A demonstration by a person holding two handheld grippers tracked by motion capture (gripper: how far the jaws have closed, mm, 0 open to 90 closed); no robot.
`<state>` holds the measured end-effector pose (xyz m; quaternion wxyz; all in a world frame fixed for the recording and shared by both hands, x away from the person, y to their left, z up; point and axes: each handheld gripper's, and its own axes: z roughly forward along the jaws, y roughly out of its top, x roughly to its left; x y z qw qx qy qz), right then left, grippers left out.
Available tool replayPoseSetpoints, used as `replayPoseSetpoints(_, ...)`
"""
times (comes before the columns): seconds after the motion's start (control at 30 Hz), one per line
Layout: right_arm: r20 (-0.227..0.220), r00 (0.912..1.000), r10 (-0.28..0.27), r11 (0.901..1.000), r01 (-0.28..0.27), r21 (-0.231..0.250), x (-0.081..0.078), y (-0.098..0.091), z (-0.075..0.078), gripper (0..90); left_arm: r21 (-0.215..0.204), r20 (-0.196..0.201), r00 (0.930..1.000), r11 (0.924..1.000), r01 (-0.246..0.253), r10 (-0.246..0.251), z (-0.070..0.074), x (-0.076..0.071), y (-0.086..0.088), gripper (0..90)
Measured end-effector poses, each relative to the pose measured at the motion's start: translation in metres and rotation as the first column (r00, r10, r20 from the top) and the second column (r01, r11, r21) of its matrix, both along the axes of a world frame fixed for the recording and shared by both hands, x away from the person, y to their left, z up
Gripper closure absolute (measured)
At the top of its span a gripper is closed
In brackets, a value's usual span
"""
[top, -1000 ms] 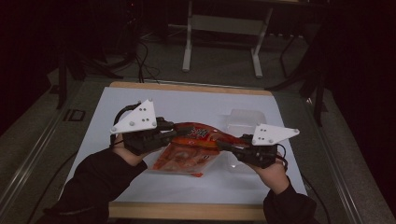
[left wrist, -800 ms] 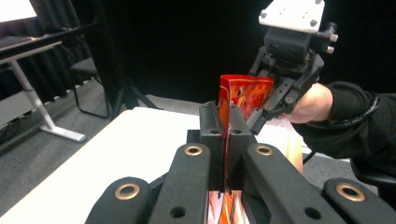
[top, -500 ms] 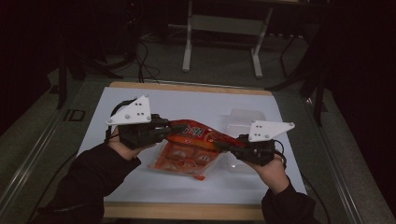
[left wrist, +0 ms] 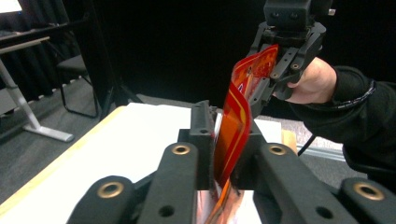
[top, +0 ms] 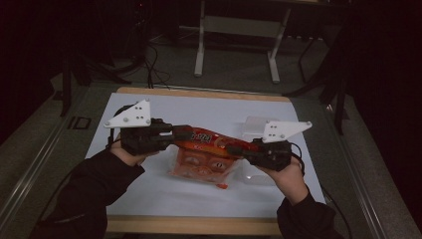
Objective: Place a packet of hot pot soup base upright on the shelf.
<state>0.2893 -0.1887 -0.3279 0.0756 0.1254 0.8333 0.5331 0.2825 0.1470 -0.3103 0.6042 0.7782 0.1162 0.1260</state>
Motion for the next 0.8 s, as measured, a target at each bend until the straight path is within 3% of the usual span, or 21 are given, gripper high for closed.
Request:
replayPoseSetpoints(0.07,0.008,0.9999,-0.011,0.9999,0.011,0.006,-0.001,-0.001,0.005,90.0,-0.035,0.015,0.9999,0.9994,-0.005,0.006,0.000,-0.001,0.002,69.9)
replayPoseSetpoints(0.17,0.010,0.9995,-0.031,0.9990,0.031,0.032,0.000,-0.004,0.011,90.0,-0.074,0.030,0.9980,0.9959,-0.053,0.056,0.000,-0.003,0.006,43.5)
replayPoseSetpoints(0.33,0.011,0.9979,-0.064,0.9945,0.063,0.084,0.002,-0.015,0.024,90.0,-0.135,0.046,0.9943,0.9869,-0.089,0.096,-0.004,-0.006,0.014,21.9)
replayPoseSetpoints(0.4,0.007,0.9964,-0.085,0.9919,0.084,0.096,0.003,-0.020,0.030,90.0,-0.167,0.051,0.9881,0.9766,-0.135,0.145,-0.010,-0.007,0.016,15.9)
replayPoseSetpoints(0.43,0.012,0.9953,-0.096,0.9907,0.095,0.098,0.004,-0.022,0.033,90.0,-0.172,0.052,0.9873,0.9752,-0.139,0.150,-0.013,-0.008,0.016,13.7)
replayPoseSetpoints(0.6,0.017,0.9879,-0.154,0.9826,0.151,0.107,0.004,-0.034,0.047,90.0,-0.090,0.047,0.9820,0.9799,-0.178,0.183,-0.037,-0.012,0.013,2.8)
replayPoseSetpoints(0.7,0.020,0.9810,-0.193,0.9754,0.189,0.113,0.006,-0.042,0.054,90.0,-0.071,0.031,0.9795,0.9779,-0.197,0.199,-0.052,-0.016,0.016,2.7)
replayPoseSetpoints(0.8,0.017,0.9729,-0.231,0.9659,0.227,0.125,0.007,-0.053,0.061,90.0,-0.088,0.031,0.9771,0.9744,-0.207,0.210,-0.067,-0.019,0.021,2.7)
